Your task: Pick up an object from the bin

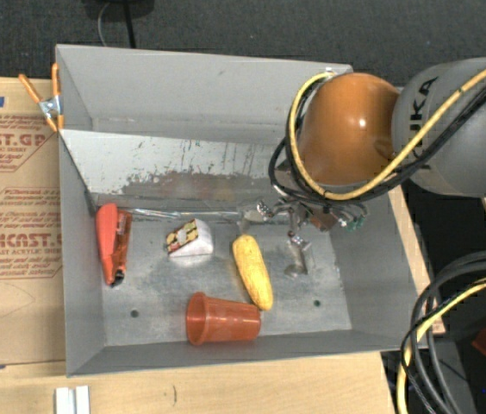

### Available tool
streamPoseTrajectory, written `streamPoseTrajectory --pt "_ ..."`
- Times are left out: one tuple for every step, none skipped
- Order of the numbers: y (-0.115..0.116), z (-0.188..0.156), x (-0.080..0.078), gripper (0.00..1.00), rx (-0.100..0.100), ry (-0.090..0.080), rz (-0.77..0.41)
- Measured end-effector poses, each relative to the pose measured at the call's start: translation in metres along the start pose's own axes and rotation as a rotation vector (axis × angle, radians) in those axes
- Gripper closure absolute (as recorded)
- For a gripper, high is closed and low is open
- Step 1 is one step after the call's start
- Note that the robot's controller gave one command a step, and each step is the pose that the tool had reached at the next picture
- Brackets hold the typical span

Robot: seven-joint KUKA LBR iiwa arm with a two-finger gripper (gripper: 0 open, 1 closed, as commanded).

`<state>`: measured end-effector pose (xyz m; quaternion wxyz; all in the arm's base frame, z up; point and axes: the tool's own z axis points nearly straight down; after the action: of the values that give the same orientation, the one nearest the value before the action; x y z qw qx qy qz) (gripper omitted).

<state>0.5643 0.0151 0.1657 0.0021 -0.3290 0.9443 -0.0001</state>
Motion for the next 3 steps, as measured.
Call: streamPoseTrajectory --pt "-0.018 0.033 0.000 0.00 -0.002 0.000 -0.018" --pt "-0.011 0.055 -0.005 0.00 0.003 -0.003 -0.293" --pt "-0.005 0.094 -0.017 1.00 0.000 -0.005 -0.358"
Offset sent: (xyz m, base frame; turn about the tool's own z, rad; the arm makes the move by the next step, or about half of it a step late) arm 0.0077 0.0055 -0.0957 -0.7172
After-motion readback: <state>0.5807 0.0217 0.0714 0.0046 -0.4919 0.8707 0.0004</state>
